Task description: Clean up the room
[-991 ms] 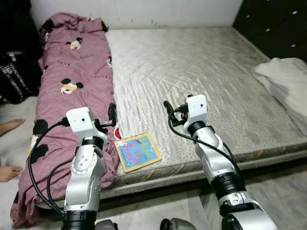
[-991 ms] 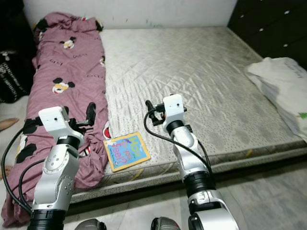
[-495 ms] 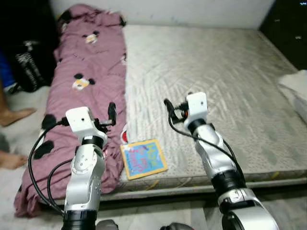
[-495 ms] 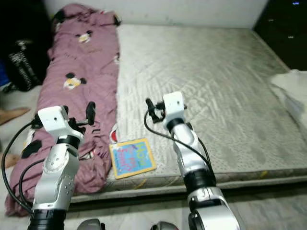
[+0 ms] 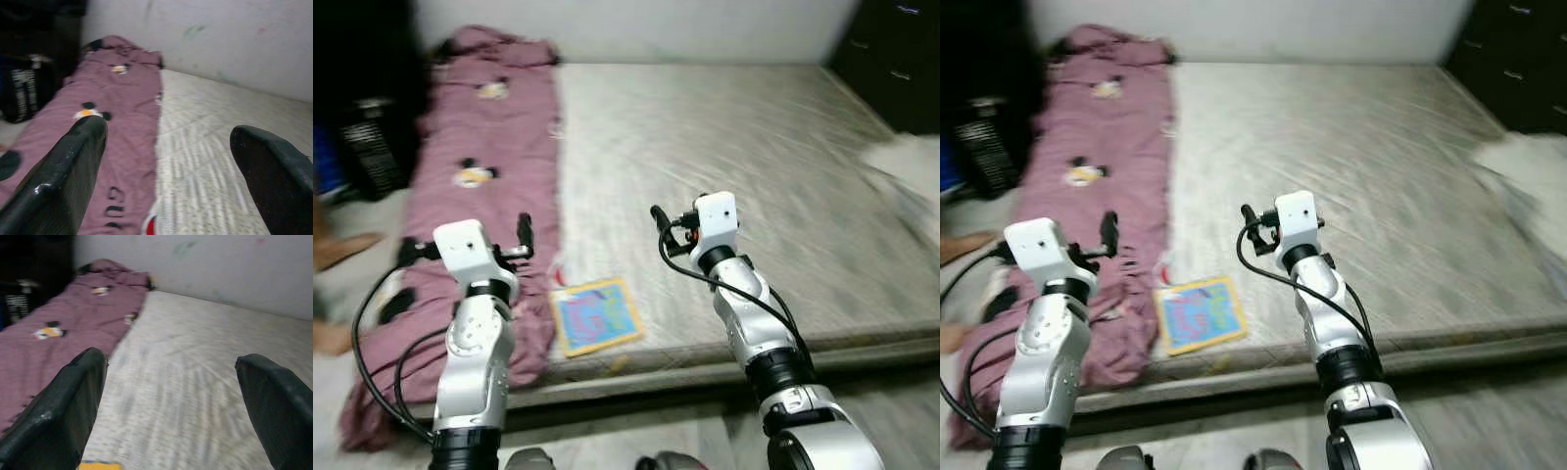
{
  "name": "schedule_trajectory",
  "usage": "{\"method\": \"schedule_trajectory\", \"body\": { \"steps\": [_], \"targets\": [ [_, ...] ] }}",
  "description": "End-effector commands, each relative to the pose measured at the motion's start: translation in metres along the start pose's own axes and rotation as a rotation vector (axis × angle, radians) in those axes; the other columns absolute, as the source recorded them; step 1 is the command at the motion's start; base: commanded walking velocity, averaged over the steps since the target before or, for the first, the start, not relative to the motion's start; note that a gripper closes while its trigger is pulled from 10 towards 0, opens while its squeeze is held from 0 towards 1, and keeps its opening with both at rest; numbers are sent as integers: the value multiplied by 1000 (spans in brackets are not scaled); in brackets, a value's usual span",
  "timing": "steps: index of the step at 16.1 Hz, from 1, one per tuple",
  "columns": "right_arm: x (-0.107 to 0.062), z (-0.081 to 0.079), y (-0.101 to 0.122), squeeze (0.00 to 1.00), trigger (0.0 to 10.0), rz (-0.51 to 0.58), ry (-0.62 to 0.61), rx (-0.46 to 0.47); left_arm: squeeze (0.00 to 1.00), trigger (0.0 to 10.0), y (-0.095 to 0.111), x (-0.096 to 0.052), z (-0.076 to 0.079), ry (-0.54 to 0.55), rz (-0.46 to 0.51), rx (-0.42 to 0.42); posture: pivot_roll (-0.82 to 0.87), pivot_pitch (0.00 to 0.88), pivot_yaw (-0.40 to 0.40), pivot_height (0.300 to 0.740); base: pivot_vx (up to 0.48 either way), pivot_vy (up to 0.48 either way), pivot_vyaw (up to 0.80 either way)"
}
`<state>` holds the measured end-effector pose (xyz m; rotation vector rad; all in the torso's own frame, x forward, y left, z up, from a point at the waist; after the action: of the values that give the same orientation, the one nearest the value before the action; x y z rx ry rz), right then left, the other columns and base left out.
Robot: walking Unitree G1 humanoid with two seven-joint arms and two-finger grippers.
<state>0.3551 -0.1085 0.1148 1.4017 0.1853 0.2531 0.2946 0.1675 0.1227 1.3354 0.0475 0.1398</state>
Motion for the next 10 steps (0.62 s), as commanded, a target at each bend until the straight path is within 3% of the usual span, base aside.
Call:
{"method": "schedule_trajectory", "body": {
  "steps": [1,4,5,10],
  "targets": [
    [0,4,-1,0,10000,-3,-11,0,0,10000,-4,0,0,-7,-17,-2,68,67,-48,740,0,0,-800],
    [-2,3,-3,0,10000,-9,-9,2,0,10000,0,0,-8,82,4,59,73,81,-47,740,0,0,-327],
    [-3,2,-4,0,10000,-9,-8,3,0,10000,-3,-1,-8,57,-22,3,73,84,-46,740,0,0,0],
    [-5,0,-5,0,10000,-11,-4,1,0,10000,-1,-6,-4,-11,-4,3,74,90,-45,740,58,0,0]
  ]
}}
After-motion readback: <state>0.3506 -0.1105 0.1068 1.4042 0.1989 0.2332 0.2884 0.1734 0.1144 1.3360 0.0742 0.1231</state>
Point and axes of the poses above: a point about 5 cm out from each wrist's last joint towards the gripper, its own x axis pointing out of the wrist towards the gripper, its own y axis along the axis of the wrist's last joint, z = x × y, the point moved 1 cm from there along x, pointing out of the wrist towards the gripper, and after that the axes turned 4 degrees about -x, right-handed, at the moved point
